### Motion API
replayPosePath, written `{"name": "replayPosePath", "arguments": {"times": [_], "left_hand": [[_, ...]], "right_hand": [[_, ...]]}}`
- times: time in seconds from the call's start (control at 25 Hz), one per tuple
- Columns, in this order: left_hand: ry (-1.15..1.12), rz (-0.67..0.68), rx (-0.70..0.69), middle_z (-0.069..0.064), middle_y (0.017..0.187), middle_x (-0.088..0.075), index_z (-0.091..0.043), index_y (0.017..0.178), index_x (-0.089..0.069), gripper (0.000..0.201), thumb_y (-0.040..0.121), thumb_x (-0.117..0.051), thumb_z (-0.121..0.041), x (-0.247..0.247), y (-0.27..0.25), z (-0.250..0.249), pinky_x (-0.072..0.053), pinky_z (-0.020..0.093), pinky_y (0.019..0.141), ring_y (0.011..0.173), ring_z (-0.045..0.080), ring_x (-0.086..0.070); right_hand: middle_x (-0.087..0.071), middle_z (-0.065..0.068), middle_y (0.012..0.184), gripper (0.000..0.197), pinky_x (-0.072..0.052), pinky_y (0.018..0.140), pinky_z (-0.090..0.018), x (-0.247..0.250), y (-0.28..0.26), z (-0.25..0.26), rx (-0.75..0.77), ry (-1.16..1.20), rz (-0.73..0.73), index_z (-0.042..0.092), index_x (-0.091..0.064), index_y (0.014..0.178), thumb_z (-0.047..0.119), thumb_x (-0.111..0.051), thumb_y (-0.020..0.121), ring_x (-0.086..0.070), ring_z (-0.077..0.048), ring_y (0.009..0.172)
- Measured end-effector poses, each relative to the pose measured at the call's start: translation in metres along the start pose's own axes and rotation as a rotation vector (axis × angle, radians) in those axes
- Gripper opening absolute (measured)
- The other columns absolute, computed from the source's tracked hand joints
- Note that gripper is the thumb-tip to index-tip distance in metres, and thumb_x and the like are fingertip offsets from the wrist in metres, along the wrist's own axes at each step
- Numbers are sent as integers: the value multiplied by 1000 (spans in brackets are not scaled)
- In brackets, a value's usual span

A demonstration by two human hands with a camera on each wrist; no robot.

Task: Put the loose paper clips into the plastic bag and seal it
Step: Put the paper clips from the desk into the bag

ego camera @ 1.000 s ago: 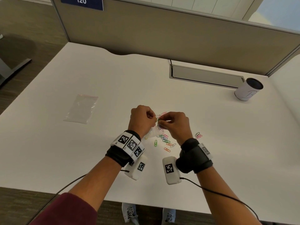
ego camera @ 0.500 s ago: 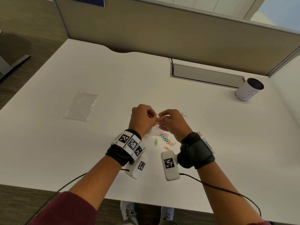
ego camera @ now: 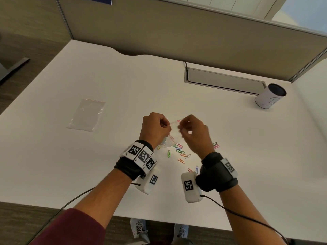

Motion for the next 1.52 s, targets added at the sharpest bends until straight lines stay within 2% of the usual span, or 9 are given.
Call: {"name": "replayPosePath", "arguments": {"times": [0.08,0.32,0.56,0.72,0.88,1.04,1.24,1.4,1.52], "left_hand": [[-2,-3,1,13,73,-74,-5,80,-74,3,78,-73,-5,2,2,2,-62,39,75,67,22,-73],[-22,-23,6,12,70,-73,-6,78,-74,1,77,-73,-6,7,4,8,-62,40,76,68,24,-72],[-31,-45,2,11,69,-73,-6,77,-73,2,77,-72,-5,12,2,9,-62,39,74,65,22,-72],[-28,-102,16,11,67,-73,-7,75,-73,4,77,-71,-4,29,1,16,-62,36,73,63,21,-72],[-27,-136,19,11,67,-73,-7,75,-72,4,78,-71,-3,42,0,22,-63,34,69,59,19,-71],[-30,-152,12,11,67,-73,-5,76,-72,4,79,-70,-3,50,0,23,-62,32,67,60,20,-72],[34,-145,-16,9,67,-73,-6,76,-73,4,78,-70,-4,55,-2,18,-60,27,70,63,18,-70],[43,-151,-7,7,65,-71,-7,75,-73,4,77,-70,-4,57,-6,19,-58,25,68,62,19,-70],[52,-135,-11,9,66,-71,-6,76,-73,4,77,-70,-4,53,-10,19,-60,29,70,63,20,-71]], "right_hand": [[-70,-7,92,21,-45,72,-12,21,1,-33,-37,-122,-96,4,-65,96,-7,-57,79,-62,-17,80],[-52,-27,123,37,-41,97,-39,47,-4,-149,-446,-421,14,-1,-57,119,-4,-56,83,-51,-44,114],[-56,-23,114,26,-45,90,-38,10,20,-125,-201,-411,90,2,-63,111,-2,-51,88,-57,-39,103],[-53,-20,128,37,-38,102,-39,6,53,-111,-157,-372,44,10,-59,122,3,-56,86,-48,-37,120],[-42,-21,138,42,-32,107,-44,-7,71,-106,-178,-480,194,11,-50,133,16,-55,91,-34,-40,130],[-49,-20,128,31,-41,98,-42,-28,61,-95,-42,-487,206,6,-58,119,7,-53,89,-41,-38,121],[-42,-15,145,42,-36,108,-49,-38,78,-82,28,-477,280,15,-47,136,14,-48,94,-34,-35,134],[-49,-10,141,42,-40,106,-45,-43,68,-82,121,-542,387,13,-54,130,4,-43,91,-40,-31,130],[-52,-8,137,41,-39,104,-39,-30,47,-89,98,-470,349,15,-55,129,26,-58,90,-41,-29,130]]}}
Point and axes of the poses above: each hand's wrist, its own y-axis towards the middle knuckle, its own x-axis out of the back of the hand, z = x × y, the point moved 2 cm from there along y, towards the middle knuckle
